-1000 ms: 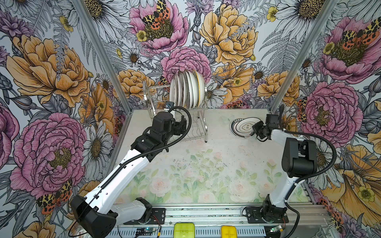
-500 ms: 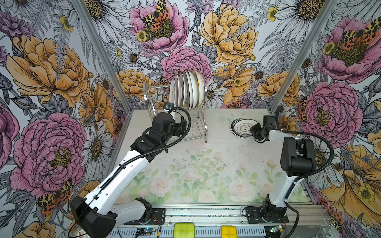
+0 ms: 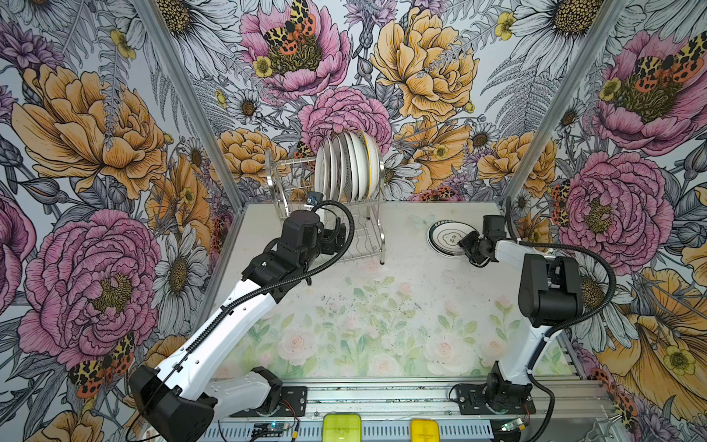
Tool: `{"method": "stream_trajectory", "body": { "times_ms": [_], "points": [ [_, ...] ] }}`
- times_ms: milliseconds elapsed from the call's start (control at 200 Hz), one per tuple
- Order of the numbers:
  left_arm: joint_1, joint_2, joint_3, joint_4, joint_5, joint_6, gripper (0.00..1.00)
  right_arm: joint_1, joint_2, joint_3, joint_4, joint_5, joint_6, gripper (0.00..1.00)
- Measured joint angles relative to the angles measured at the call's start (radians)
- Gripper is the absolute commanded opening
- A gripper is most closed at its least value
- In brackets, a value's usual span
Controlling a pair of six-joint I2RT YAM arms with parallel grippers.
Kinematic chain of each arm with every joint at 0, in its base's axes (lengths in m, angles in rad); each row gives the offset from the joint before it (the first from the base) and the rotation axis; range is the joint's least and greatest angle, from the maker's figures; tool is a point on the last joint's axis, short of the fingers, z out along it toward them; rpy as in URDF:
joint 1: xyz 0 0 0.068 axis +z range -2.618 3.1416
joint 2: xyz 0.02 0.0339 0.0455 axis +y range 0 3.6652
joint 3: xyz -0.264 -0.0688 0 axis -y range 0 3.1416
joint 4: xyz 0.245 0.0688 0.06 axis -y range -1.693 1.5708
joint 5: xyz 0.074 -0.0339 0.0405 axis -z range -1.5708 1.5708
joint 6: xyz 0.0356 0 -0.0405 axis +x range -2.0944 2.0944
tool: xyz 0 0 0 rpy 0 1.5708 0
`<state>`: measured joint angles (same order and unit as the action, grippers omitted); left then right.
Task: Unload the plates from the dish rack
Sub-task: 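Lower the white plate flat onto the green-rimmed stack with the right gripper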
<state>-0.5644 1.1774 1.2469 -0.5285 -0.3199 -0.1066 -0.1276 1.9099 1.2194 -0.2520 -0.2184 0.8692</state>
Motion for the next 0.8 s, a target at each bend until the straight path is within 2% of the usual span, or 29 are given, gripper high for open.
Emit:
{"method": "stream_trajectory", "body": {
  "times_ms": [205,325,455,796],
  "points": [
    [0.000,-0.002,-0.008,0.000,0.000,0.000,0.99,0.016,0.000,0.023,-0.048,0.045,-0.039,0.55],
    [0.005,-0.003,-0.011,0.000,0.000,0.000,0.99,0.017,-0.002,0.031,-0.091,0.085,-0.065,0.64],
    [0.006,-0.003,-0.011,0.000,0.000,0.000,0.99,0.020,-0.002,0.031,-0.157,0.135,-0.091,0.69],
    [0.007,-0.011,-0.011,0.000,0.000,0.000,0.99,0.030,-0.003,0.057,-0.217,0.174,-0.123,0.72]
  ]
}}
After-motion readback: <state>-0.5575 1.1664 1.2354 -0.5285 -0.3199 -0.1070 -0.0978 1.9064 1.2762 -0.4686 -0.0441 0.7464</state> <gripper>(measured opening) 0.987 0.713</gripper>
